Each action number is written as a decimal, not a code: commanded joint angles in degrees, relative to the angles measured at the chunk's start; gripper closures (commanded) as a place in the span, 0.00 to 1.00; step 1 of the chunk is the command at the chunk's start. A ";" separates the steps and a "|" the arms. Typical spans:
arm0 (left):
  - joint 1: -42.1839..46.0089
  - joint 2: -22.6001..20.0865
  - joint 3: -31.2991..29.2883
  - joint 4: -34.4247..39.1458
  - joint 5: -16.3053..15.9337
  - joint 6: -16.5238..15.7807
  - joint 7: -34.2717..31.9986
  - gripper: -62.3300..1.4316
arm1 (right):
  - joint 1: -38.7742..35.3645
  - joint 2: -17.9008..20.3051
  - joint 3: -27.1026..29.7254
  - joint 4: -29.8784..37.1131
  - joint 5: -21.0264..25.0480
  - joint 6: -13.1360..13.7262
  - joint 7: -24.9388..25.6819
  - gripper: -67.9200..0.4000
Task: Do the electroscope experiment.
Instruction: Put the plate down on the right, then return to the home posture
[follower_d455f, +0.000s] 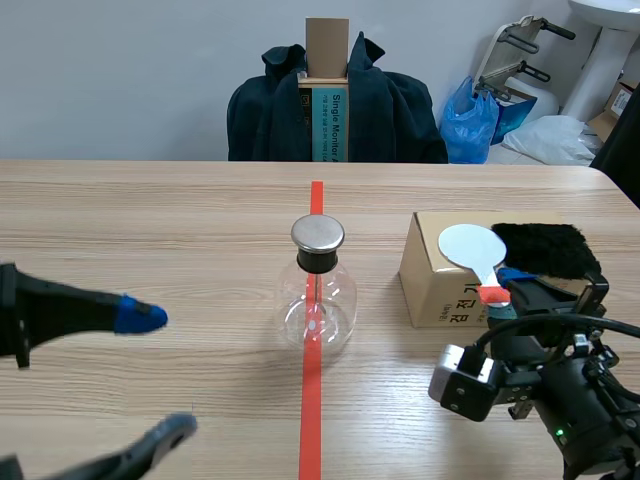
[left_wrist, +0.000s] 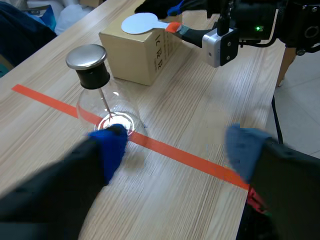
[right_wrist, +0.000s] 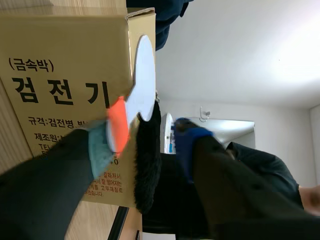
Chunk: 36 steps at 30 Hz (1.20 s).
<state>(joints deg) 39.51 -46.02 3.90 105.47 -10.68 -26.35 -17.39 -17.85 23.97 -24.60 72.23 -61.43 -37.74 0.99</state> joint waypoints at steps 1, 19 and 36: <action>-0.48 0.59 0.46 -0.07 -0.72 0.09 -1.22 0.00 | 0.50 0.44 0.17 1.20 0.17 -0.70 -0.02 0.44; -0.63 0.57 0.46 -0.09 -0.72 0.11 -0.96 0.00 | -11.04 12.85 1.49 15.61 31.93 -1.75 9.88 0.19; -0.63 0.57 0.46 -0.09 -2.21 0.11 -0.92 0.00 | -17.55 19.54 22.67 38.25 77.59 9.86 20.65 0.19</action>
<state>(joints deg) 39.18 -45.87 3.99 105.10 -12.23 -26.17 -17.52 -36.36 43.24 -2.48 109.86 15.99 -28.27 21.15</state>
